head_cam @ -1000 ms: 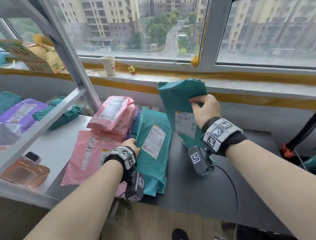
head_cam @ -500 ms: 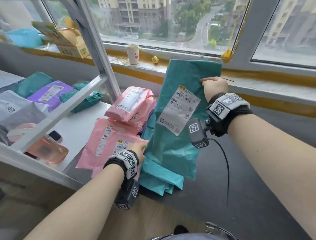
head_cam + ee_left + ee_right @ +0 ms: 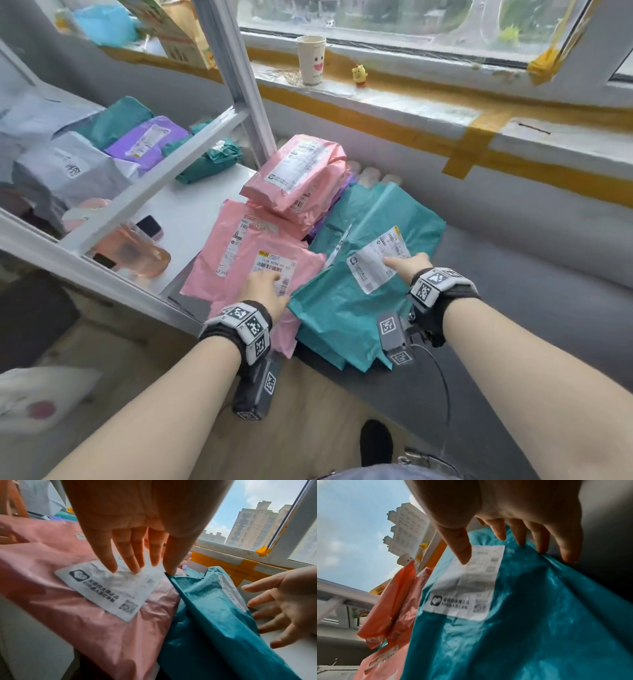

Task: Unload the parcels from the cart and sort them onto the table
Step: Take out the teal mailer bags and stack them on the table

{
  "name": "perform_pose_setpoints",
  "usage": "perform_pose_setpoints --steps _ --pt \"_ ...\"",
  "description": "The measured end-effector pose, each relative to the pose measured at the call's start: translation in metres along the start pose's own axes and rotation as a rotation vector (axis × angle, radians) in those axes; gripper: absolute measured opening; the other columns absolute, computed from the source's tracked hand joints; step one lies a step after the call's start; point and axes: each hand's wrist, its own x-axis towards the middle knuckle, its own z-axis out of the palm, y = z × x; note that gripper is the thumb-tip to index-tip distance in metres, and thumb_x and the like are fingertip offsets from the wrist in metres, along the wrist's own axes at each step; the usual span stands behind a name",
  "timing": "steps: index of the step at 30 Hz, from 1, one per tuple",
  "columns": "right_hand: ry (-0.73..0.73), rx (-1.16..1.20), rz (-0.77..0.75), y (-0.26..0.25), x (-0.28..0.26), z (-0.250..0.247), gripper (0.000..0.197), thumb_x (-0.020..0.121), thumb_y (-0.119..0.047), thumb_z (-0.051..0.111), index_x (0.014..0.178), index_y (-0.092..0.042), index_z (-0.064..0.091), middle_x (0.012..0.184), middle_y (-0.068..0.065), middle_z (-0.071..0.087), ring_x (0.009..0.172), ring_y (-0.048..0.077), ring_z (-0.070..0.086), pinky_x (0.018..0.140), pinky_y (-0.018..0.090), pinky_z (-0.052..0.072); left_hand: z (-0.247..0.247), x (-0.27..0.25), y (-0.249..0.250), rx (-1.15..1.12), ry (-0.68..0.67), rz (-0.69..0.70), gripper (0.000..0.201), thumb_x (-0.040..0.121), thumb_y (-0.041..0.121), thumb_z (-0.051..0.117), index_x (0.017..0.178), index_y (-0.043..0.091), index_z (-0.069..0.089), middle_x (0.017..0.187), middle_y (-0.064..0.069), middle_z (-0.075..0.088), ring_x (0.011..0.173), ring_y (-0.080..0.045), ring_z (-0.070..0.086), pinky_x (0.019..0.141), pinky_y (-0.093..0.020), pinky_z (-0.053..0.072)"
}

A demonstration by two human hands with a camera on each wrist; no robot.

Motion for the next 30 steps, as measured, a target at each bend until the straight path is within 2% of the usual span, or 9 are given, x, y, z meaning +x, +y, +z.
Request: perform_pose_setpoints --steps 3,7,12,16,19,22,26,28,30 --pt "0.04 0.01 0.06 0.004 0.005 0.005 0.089 0.072 -0.041 0.075 0.135 0.003 0.029 0.135 0.018 0.047 0.122 0.032 0.049 0.1 0.037 0.039 -0.003 -0.008 -0.008 0.09 0.064 -0.164 0.07 0.079 0.043 0.069 0.138 0.02 0.04 0.138 -0.013 0.04 0.126 -0.032 0.04 0.106 -0.042 0.035" --pt "0.043 -0.038 0.071 0.007 0.006 0.001 0.101 0.071 -0.047 0.076 0.138 0.005 0.021 0.141 0.018 0.038 0.127 0.033 0.044 0.099 0.037 0.037 -0.004 -0.013 -0.028 0.049 0.069 -0.401 0.1 0.074 0.047 0.073 0.147 0.013 0.014 0.144 -0.019 0.025 0.131 -0.039 0.031 0.106 -0.044 0.033" --pt "-0.017 -0.047 0.081 0.015 0.011 0.004 0.1 0.056 -0.059 0.08 0.131 -0.003 0.046 0.126 0.014 0.055 0.101 0.03 0.057 0.079 0.032 0.043 -0.001 -0.014 -0.051 -0.246 0.06 -0.58 0.102 0.072 0.034 0.08 0.145 0.008 0.013 0.139 -0.024 0.033 0.122 -0.039 0.047 0.1 -0.043 0.044" --pt "0.037 0.113 0.066 0.008 0.011 0.009 0.081 0.061 -0.041 0.085 0.123 -0.002 0.052 0.105 0.01 0.058 0.089 0.027 0.056 0.073 0.03 0.041 -0.007 -0.01 -0.06 -0.375 0.166 -0.542 0.087 0.069 0.027 0.083 0.131 -0.001 0.029 0.13 -0.024 0.048 0.114 -0.038 0.055 0.094 -0.043 0.049" --pt "0.126 0.228 0.035 0.001 0.015 0.018 0.075 0.063 -0.03 0.086 0.123 -0.004 0.049 0.11 0.002 0.057 0.104 0.026 0.06 0.08 0.031 0.046 -0.023 -0.007 -0.068 -0.427 0.163 -0.377 0.062 0.075 0.027 0.078 0.121 -0.002 0.05 0.119 -0.02 0.059 0.107 -0.034 0.059 0.092 -0.04 0.05" --pt "0.154 0.347 0.02 -0.006 0.011 0.026 0.071 0.066 -0.022 0.084 0.126 -0.005 0.049 0.123 0.007 0.06 0.109 0.028 0.061 0.094 0.041 0.05 -0.043 -0.003 -0.081 -0.52 0.115 -0.246 0.046 0.082 0.023 0.072 0.12 0.002 0.057 0.11 -0.018 0.063 0.096 -0.034 0.064 0.084 -0.042 0.054" --pt "0.105 0.285 0.007 -0.017 0.014 0.043 0.083 0.067 -0.03 0.082 0.136 -0.005 0.043 0.135 0.009 0.053 0.119 0.03 0.055 0.102 0.043 0.044 -0.068 0.011 -0.102 -0.606 0.159 -0.214 0.042 0.081 0.023 0.072 0.116 0.007 0.057 0.106 -0.015 0.063 0.096 -0.035 0.064 0.086 -0.049 0.054" --pt "0.125 0.156 0.012 -0.022 0.008 0.05 0.074 0.074 -0.031 0.077 0.133 -0.002 0.045 0.135 0.011 0.052 0.121 0.03 0.053 0.103 0.038 0.041 -0.074 0.02 -0.11 -0.639 0.147 -0.227 0.041 0.082 0.023 0.071 0.115 0.005 0.056 0.102 -0.014 0.06 0.098 -0.035 0.063 0.088 -0.049 0.053" --pt "0.15 0.014 0.018 -0.026 0.003 0.054 0.059 0.079 -0.031 0.073 0.123 0.001 0.052 0.125 0.015 0.058 0.114 0.031 0.057 0.092 0.033 0.044 -0.077 0.028 -0.114 -0.672 0.109 -0.26 0.041 0.083 0.021 0.071 0.117 0.004 0.055 0.103 -0.014 0.059 0.1 -0.036 0.063 0.089 -0.051 0.052"
